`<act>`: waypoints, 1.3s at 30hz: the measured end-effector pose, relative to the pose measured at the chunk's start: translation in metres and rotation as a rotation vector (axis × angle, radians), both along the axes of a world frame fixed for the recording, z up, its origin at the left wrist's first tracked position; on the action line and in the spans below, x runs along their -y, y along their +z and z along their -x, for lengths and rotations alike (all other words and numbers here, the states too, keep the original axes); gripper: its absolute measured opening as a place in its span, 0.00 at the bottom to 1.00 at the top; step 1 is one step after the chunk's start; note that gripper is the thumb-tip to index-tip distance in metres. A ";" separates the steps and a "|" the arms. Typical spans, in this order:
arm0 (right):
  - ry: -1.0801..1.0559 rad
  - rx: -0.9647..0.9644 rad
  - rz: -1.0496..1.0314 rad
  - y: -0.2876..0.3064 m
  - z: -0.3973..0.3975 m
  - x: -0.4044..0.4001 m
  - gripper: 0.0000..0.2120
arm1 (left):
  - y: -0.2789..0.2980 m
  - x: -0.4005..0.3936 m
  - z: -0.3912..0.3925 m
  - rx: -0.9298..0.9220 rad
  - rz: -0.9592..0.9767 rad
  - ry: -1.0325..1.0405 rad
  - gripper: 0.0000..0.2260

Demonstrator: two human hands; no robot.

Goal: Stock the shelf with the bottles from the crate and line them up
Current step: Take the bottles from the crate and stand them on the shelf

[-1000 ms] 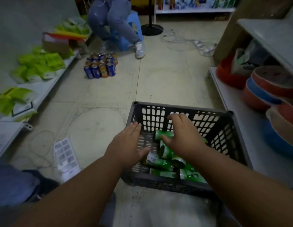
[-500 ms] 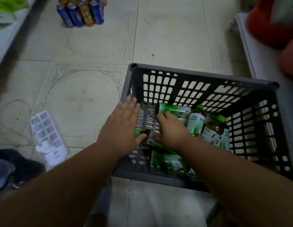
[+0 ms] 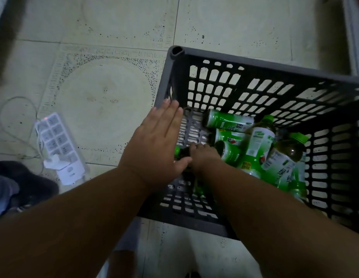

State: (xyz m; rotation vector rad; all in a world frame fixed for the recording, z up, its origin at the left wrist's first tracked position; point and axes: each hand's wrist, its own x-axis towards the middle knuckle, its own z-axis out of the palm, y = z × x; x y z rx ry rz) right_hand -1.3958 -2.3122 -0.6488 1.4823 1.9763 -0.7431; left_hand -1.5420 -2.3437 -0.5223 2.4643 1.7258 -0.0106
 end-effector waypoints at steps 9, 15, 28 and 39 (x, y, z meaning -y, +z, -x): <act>-0.456 -0.397 -0.052 0.034 -0.028 -0.003 0.31 | 0.000 0.001 0.002 0.068 -0.004 0.006 0.44; -1.040 -0.926 -0.190 0.133 -0.062 0.008 0.25 | 0.026 0.007 -0.004 0.111 0.152 0.063 0.49; -0.781 -1.393 -0.635 0.414 -0.150 0.108 0.12 | 0.246 0.081 -0.127 0.666 0.092 -0.067 0.39; -0.964 -1.278 -1.122 0.524 -0.264 0.264 0.30 | 0.333 0.173 -0.267 0.949 0.075 -0.422 0.38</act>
